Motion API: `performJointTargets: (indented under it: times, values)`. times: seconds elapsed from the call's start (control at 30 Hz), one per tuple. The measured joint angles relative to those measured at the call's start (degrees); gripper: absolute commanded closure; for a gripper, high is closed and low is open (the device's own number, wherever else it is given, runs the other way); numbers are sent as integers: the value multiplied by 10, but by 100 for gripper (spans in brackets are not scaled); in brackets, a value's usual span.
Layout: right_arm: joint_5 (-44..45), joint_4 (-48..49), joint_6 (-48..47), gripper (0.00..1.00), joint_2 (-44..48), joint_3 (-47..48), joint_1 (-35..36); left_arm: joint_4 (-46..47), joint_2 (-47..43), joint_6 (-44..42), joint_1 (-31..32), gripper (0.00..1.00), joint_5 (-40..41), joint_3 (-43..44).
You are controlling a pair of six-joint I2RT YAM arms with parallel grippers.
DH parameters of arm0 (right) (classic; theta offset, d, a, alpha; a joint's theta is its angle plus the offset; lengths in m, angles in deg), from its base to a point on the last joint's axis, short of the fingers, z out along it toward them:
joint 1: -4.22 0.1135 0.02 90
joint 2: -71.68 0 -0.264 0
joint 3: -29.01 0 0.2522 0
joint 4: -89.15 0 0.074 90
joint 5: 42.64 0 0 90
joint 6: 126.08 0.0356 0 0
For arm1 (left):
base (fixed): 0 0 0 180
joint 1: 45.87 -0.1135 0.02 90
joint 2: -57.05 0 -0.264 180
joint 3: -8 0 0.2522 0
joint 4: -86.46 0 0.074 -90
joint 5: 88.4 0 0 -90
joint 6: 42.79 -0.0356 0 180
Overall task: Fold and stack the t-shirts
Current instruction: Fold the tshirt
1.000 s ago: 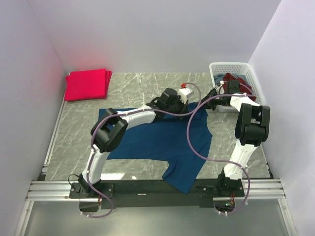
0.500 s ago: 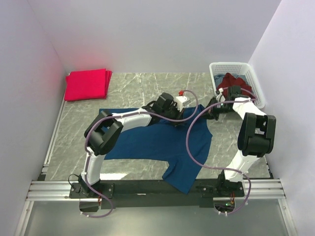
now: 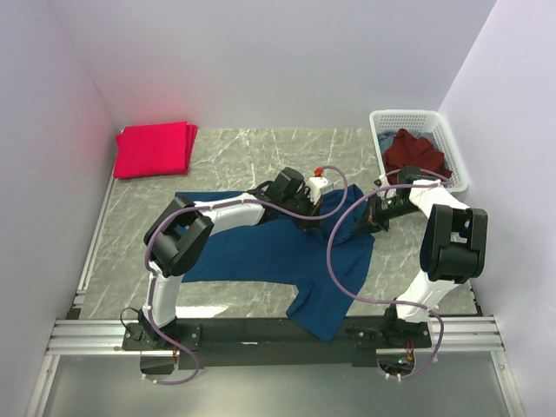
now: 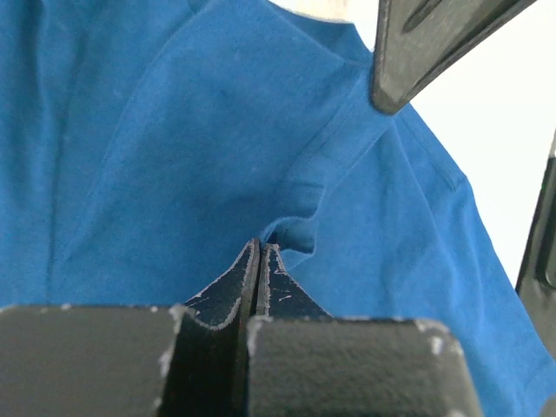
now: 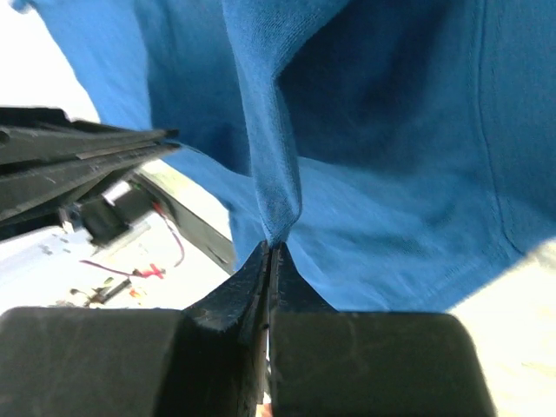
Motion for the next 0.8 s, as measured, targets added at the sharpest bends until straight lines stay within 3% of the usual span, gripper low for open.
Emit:
performJointTargets:
  times: [0.13,0.17,0.2,0.3,0.37,0.6,0.8]
  values:
    - [21,-33,-42,98,0,0,0,-13,0,-3,0,100,-12,-1]
    - [27,-40,-51,93,0,0,2,-15,-1,-6,0,99,-16,-3]
    - [33,-46,-59,78,0,0,4,-19,-1,-9,0,98,-19,-5]
    - [55,-62,-79,51,0,1,11,-37,-1,-18,0,78,-28,-6]
    - [66,-68,-91,47,2,2,19,-49,-2,-26,1,66,-31,-6]
    - [127,-56,-98,46,33,67,29,-92,-94,-46,-33,44,-56,-72]
    - [187,32,-70,49,34,157,41,-128,-210,-65,-224,43,-86,-99]
